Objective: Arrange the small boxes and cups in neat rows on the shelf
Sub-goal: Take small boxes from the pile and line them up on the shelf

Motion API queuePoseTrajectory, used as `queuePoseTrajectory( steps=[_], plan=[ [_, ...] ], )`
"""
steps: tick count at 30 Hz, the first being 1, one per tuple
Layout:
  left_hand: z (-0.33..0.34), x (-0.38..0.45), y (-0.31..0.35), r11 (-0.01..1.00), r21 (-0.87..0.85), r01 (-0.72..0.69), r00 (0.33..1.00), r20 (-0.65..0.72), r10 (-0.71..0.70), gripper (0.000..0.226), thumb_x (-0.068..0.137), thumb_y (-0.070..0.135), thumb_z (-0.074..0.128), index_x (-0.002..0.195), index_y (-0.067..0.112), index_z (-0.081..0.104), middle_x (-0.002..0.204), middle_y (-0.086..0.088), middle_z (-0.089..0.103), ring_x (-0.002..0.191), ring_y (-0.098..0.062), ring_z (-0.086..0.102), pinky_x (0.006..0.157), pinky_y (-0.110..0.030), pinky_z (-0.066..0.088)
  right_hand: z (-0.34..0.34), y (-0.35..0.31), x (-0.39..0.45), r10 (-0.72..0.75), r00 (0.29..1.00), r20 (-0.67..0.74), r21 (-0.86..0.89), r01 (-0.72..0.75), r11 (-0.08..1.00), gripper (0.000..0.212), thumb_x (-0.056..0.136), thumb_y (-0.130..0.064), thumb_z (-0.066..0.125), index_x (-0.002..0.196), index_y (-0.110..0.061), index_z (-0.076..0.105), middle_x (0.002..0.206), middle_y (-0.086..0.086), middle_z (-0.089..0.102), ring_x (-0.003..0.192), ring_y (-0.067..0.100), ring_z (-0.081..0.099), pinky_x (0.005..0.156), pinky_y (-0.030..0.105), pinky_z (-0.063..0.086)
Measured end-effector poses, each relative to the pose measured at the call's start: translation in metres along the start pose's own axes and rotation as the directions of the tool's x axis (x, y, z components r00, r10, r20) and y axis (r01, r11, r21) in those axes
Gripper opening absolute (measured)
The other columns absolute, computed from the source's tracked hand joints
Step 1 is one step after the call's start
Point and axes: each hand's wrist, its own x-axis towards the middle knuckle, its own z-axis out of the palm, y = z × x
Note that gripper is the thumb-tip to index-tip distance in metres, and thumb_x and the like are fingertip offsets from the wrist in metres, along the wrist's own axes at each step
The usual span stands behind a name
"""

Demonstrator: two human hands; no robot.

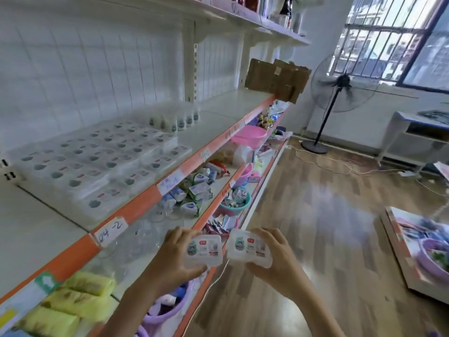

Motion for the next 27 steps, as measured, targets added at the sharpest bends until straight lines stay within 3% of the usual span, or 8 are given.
queuePoseTrajectory(
  steps=[2,7,11,15,20,24,27],
  plan=[
    [-0.003,0.032,-0.004,1.0,-0.004,0.03,0.998,-0.052,-0.03,0.069,0.073,0.038,0.073,0.13,0.02,0.039,0.112,0.012,0.032,0.108,-0.001,0.026,0.082,0.003,0.025,-0.011,0.006,0.039,-0.017,1.0,0.004,0.001,0.017,1.0,0.071,0.069,-0.028,0.076,0.132,-0.026,0.043,0.118,-0.018,0.034,0.11,0.004,0.044,0.084,0.002,0.039],
    [-0.015,0.096,-0.009,0.996,0.023,0.082,0.979,-0.188,-0.076,0.07,0.069,0.043,0.075,0.127,0.018,0.046,0.112,0.011,0.037,0.103,0.0,0.03,0.076,0.001,0.031,-0.028,0.019,0.115,-0.119,0.993,0.008,0.006,0.119,0.993,0.068,0.069,-0.027,0.078,0.13,-0.026,0.047,0.119,-0.015,0.038,0.109,0.008,0.046,0.091,0.025,0.047],
    [-0.035,0.128,-0.015,0.988,0.056,0.143,0.953,-0.278,-0.122,0.09,0.056,0.08,0.051,0.126,0.023,0.046,0.115,0.013,0.038,0.106,0.001,0.034,0.077,-0.001,0.033,-0.03,0.024,0.172,-0.187,0.982,0.022,0.069,0.185,0.98,0.067,0.071,-0.027,0.078,0.13,-0.028,0.046,0.119,-0.02,0.036,0.106,0.0,0.043,0.094,0.017,0.043],
    [-0.051,0.154,-0.031,0.966,0.111,0.235,0.901,-0.399,-0.173,0.084,0.058,0.067,0.057,0.127,0.02,0.047,0.114,0.014,0.04,0.111,-0.005,0.038,0.093,-0.022,0.036,-0.024,0.029,0.24,-0.303,0.948,0.101,0.11,0.292,0.95,0.069,0.073,-0.03,0.076,0.133,-0.027,0.043,0.124,-0.018,0.035,0.11,0.002,0.042,0.097,0.018,0.04],
    [-0.063,0.174,-0.049,0.891,0.152,0.427,0.772,-0.575,-0.271,0.071,0.064,0.052,0.076,0.119,0.015,0.052,0.107,0.014,0.042,0.104,-0.003,0.038,0.086,-0.023,0.035,-0.015,0.019,0.329,-0.513,0.826,0.235,0.165,0.486,0.858,0.07,0.075,-0.033,0.074,0.136,-0.022,0.041,0.128,-0.015,0.037,0.115,0.002,0.039,0.089,-0.004,0.025],
    [-0.069,0.183,-0.063,0.744,0.268,0.612,0.704,-0.614,-0.358,0.076,0.065,0.069,0.051,0.114,0.011,0.059,0.11,-0.001,0.058,0.104,-0.02,0.049,0.088,-0.036,0.042,-0.013,0.004,0.382,-0.647,0.697,0.31,0.234,0.603,0.762,0.071,0.08,-0.035,0.069,0.141,-0.019,0.035,0.134,-0.008,0.038,0.119,0.008,0.042,0.094,0.01,0.032],
    [-0.065,0.185,-0.062,0.679,0.242,0.693,0.642,-0.637,-0.427,0.073,0.068,0.062,0.066,0.118,0.01,0.058,0.115,-0.005,0.053,0.109,-0.023,0.044,0.097,-0.042,0.041,-0.001,-0.008,0.41,-0.69,0.618,0.376,0.276,0.636,0.721,0.071,0.083,-0.037,0.065,0.143,-0.018,0.031,0.14,-0.004,0.034,0.125,0.012,0.038,0.097,0.011,0.026]
  ],
)
